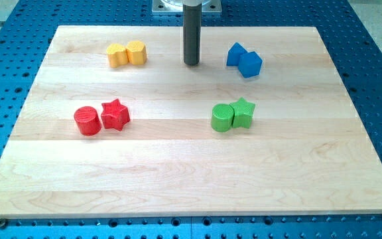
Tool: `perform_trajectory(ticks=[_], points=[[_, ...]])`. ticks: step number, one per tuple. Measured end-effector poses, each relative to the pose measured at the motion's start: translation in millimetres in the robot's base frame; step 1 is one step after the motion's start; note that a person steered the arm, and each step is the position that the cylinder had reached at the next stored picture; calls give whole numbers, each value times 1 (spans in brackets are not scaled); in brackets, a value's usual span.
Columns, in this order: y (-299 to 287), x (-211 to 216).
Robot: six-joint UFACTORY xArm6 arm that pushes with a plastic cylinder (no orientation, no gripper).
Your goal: Place the yellow blocks in a line
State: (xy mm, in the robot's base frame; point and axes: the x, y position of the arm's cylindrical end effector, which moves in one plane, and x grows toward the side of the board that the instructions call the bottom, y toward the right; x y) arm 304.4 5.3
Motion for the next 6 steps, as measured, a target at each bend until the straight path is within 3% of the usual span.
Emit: perform_trajectory(ticks=[2, 3, 4, 5, 6], points=[[1, -6], [-22, -68], [-138, -92], [-215, -79], [-216, -79]])
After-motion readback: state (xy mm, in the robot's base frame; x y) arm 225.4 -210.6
